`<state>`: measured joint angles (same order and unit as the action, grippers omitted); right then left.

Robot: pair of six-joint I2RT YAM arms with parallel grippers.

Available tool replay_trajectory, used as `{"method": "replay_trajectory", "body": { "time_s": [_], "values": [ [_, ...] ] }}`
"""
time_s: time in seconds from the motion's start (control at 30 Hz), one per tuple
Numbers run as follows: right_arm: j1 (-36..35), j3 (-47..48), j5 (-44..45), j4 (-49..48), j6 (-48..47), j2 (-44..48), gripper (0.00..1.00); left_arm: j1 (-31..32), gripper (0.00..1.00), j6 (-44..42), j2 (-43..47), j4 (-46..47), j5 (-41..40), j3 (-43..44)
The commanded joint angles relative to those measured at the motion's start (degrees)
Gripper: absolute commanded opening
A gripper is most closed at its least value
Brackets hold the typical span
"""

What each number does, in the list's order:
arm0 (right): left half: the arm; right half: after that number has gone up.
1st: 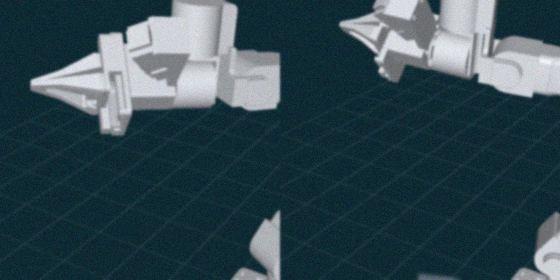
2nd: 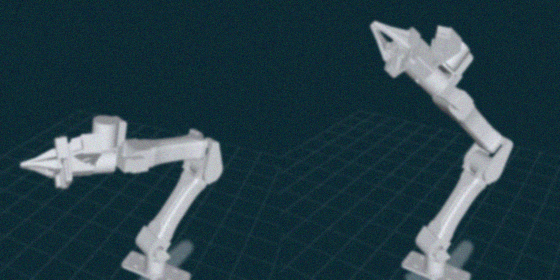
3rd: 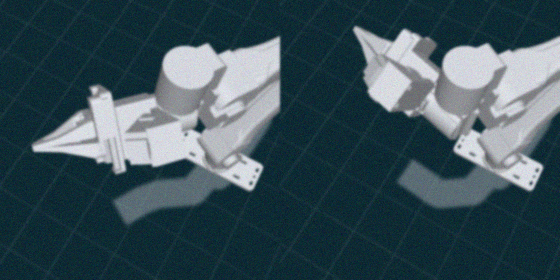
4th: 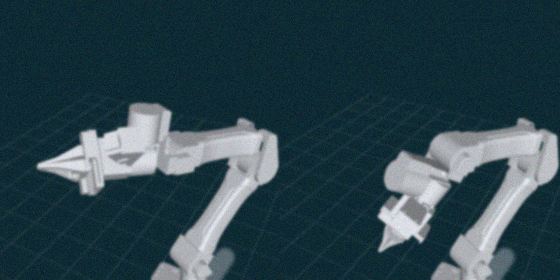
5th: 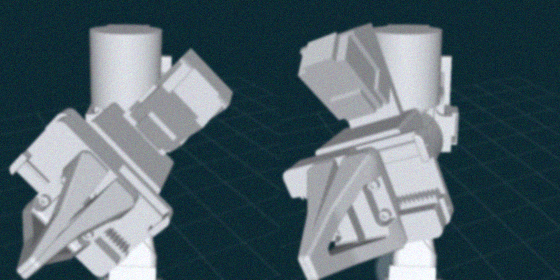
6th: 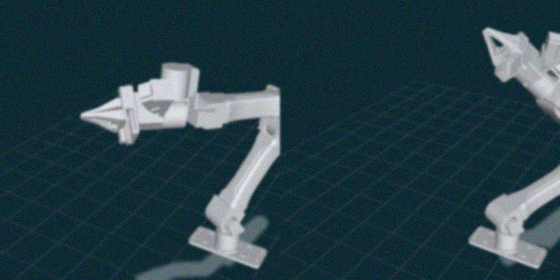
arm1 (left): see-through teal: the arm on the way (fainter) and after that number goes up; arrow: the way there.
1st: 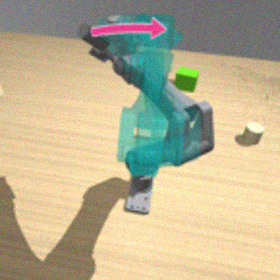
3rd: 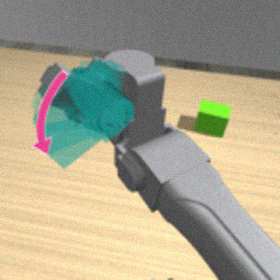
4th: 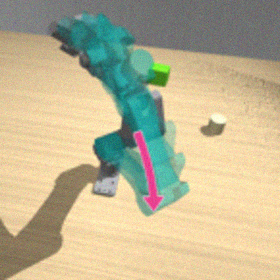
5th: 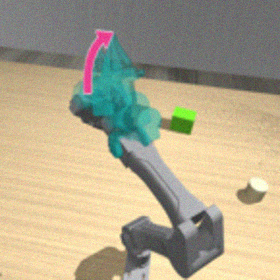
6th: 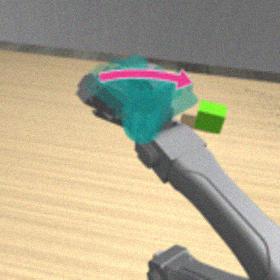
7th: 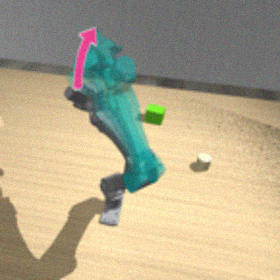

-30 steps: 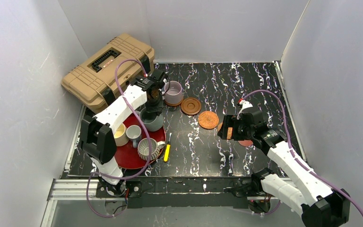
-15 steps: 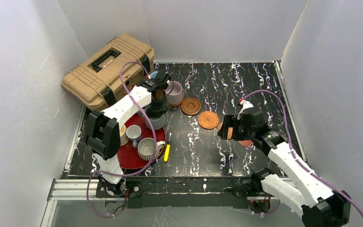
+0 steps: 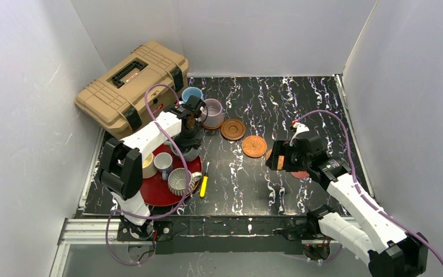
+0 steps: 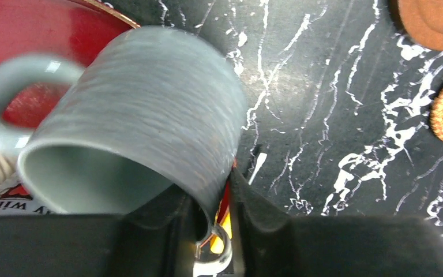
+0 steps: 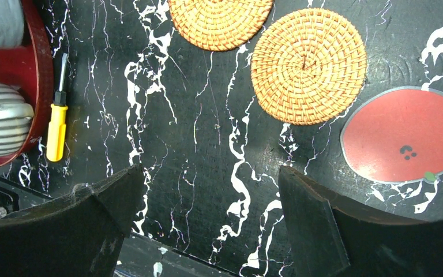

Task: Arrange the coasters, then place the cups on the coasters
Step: Place the cup on the tray.

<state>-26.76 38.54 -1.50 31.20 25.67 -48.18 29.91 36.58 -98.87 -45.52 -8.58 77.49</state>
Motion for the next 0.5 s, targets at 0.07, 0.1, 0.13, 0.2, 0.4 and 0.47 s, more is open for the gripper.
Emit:
{"method": "replay_trajectory", "body": {
  "time_s": [0.07, 0.1, 0.13, 0.2, 0.4, 0.47],
  "values": [
    [-0.31, -0.22, -0.38, -1.1, 0.96, 0.59, 0.95, 0.19, 0.03, 0.82, 4.41, -0.29, 0.34, -0.37],
    [-0.31, -0.29, -0.62, -1.2, 1.04, 0.52, 0.95, 0.15, 0.01, 1.31, 4.23, -0.13, 0.57, -0.02],
    [-0.31, -0.31, -0.83, -1.3, 1.2, 0.41, 0.95, 0.15, 0.0, 1.88, 3.94, 0.03, 0.66, 0.33],
    [-0.31, -0.31, -1.09, -1.32, 1.35, 0.39, 0.95, -0.21, 0.0, 3.49, 3.27, 0.56, 0.96, 0.83],
    [-0.31, -0.81, -0.89, -1.23, 1.6, 1.41, 0.95, -2.14, 0.0, 9.56, 4.16, 5.79, 2.33, -2.59],
    [-0.31, -1.13, -0.92, -1.27, 1.66, 1.51, 0.95, -2.56, 0.0, 12.01, 5.44, 8.1, 2.39, -4.59]
  ]
}}
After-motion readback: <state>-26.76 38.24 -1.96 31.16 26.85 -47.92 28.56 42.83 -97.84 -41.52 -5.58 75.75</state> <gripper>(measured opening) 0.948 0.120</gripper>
